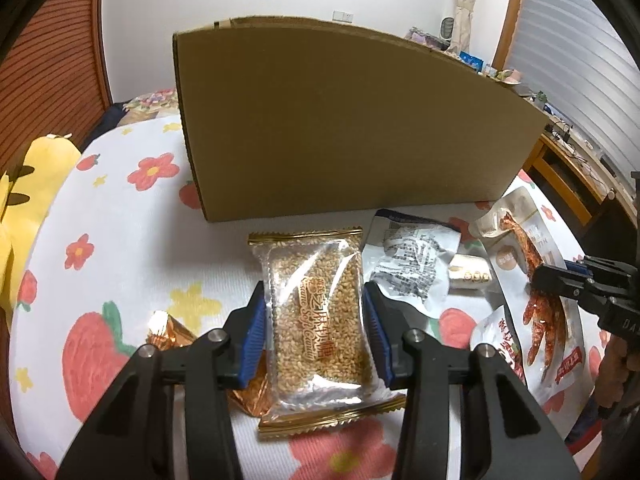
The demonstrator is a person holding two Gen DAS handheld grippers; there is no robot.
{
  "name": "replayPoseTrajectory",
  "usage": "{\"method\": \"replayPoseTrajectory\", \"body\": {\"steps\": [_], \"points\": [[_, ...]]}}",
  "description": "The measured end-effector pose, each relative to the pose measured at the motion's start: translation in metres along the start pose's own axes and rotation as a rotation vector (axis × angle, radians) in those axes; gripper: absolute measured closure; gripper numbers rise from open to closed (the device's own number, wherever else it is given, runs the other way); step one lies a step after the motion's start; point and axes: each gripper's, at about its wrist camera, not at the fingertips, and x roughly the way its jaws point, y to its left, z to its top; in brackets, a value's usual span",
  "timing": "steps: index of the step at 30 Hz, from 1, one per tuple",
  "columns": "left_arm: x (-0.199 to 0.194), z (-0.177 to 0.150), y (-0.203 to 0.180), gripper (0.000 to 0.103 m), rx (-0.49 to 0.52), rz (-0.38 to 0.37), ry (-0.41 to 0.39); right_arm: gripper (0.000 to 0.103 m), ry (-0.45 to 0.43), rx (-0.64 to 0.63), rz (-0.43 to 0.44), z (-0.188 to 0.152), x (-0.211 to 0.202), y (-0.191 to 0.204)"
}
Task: Organize snacks
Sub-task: 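Lift both held packs and carry them over the cardboard box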
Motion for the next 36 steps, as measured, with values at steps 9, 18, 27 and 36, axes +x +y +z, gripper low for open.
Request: {"method": "replayPoseTrajectory", "body": {"steps": [9, 18, 27, 36], "points": [[-0.018, 0.001, -0.007, 0.059, 0.02, -0.004, -0.056, 0.092, -0.052, -0.029, -0.008, -0.004, -0.021, 0.008], [-0.027, -0.003, -0.003, 0.059, -0.004, -0.023, -0.084, 0.094, -0.092, -0.067, -0.004, -0.002, -0.033, 0.02], [-0.038, -0.002, -0.004, 0.059, -0.014, -0.044, -0.114, 0.094, -0.116, -0.106, -0.024, 0.0, -0.041, 0.03], [-0.054, 0.003, -0.012, 0.059, 0.005, -0.048, -0.159, 0.094, -0.157, -0.132, -0.02, 0.004, -0.06, 0.038]]}}
